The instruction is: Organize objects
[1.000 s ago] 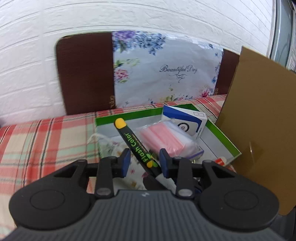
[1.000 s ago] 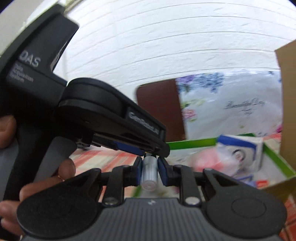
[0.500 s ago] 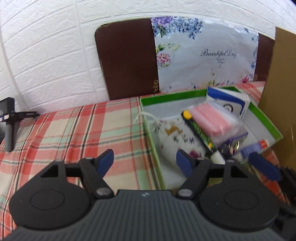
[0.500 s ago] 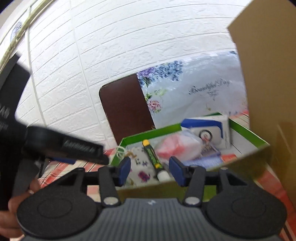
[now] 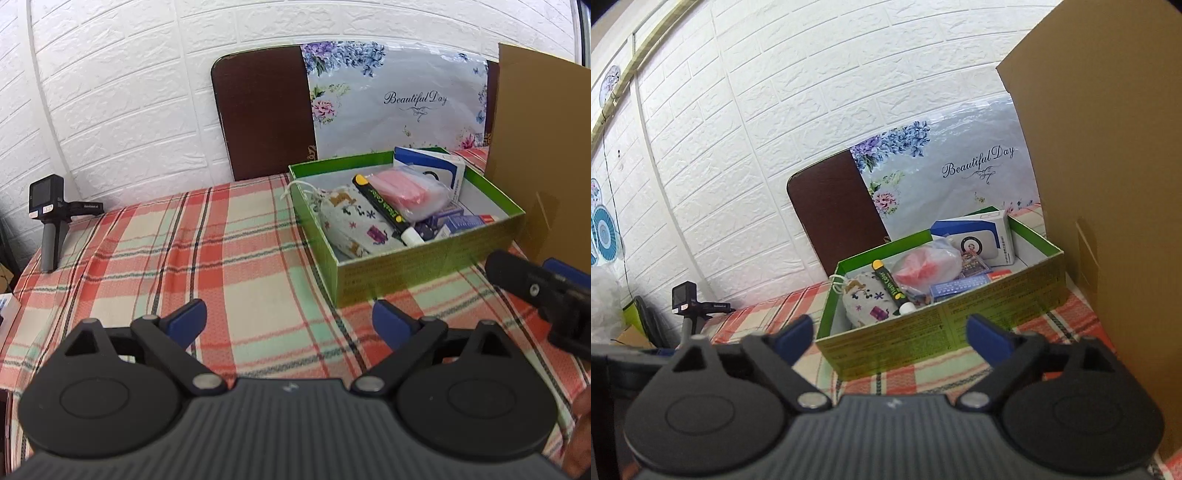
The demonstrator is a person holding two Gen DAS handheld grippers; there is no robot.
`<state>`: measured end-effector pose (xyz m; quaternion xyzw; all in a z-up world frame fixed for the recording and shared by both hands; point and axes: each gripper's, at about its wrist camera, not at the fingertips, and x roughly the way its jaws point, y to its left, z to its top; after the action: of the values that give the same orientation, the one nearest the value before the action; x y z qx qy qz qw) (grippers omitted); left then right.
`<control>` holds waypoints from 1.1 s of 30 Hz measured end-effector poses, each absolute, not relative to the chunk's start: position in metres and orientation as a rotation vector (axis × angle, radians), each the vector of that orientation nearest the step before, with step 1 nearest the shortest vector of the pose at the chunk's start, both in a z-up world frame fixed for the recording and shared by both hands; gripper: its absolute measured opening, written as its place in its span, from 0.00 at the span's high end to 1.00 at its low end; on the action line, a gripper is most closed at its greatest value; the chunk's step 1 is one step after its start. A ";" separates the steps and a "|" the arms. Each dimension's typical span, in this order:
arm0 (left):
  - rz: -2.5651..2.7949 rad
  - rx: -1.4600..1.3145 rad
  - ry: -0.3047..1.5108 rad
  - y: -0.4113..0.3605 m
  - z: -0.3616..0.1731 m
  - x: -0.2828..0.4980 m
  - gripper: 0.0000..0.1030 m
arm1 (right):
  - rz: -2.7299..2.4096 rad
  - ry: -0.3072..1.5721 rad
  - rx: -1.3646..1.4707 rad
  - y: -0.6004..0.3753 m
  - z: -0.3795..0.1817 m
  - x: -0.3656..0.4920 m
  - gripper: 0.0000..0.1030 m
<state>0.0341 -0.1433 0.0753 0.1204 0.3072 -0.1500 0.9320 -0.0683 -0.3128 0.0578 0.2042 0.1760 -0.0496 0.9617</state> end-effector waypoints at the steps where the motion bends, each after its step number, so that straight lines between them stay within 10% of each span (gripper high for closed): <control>1: -0.306 0.246 0.633 -0.141 0.074 0.031 0.01 | -0.099 0.359 0.417 -0.311 0.059 -0.070 0.00; 33: -0.222 0.265 0.699 -0.112 0.049 0.018 0.00 | -0.087 0.473 0.358 -0.282 0.059 -0.073 0.00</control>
<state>0.0178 -0.1117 0.0486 0.1292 0.3408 -0.1084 0.9249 -0.0725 -0.2822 0.0586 0.1762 0.2331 -0.0429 0.9554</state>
